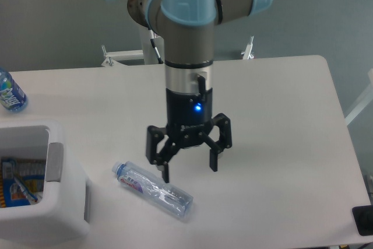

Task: Place the trash in the trash can
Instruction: 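Move the open gripper over the clear water bottle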

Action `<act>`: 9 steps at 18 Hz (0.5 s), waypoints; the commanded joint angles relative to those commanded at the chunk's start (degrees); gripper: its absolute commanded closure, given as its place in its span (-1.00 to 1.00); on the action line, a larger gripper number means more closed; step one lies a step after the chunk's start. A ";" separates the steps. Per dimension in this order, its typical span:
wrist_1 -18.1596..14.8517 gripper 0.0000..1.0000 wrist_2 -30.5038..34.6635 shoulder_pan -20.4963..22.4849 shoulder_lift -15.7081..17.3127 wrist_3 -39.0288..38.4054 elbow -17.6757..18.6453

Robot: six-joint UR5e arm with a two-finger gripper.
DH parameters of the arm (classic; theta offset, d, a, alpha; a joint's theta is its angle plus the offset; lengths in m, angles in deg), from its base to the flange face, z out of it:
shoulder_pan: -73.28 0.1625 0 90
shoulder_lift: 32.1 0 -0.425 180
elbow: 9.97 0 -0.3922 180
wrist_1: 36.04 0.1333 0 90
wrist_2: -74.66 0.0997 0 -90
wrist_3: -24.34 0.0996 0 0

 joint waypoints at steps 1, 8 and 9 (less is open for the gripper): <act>0.00 -1.00 1.32 0.00 -0.78 -0.35 0.44; -0.09 -1.00 3.27 -1.23 -8.08 -0.35 1.77; -0.17 -1.00 3.18 -1.32 -8.87 -0.35 2.20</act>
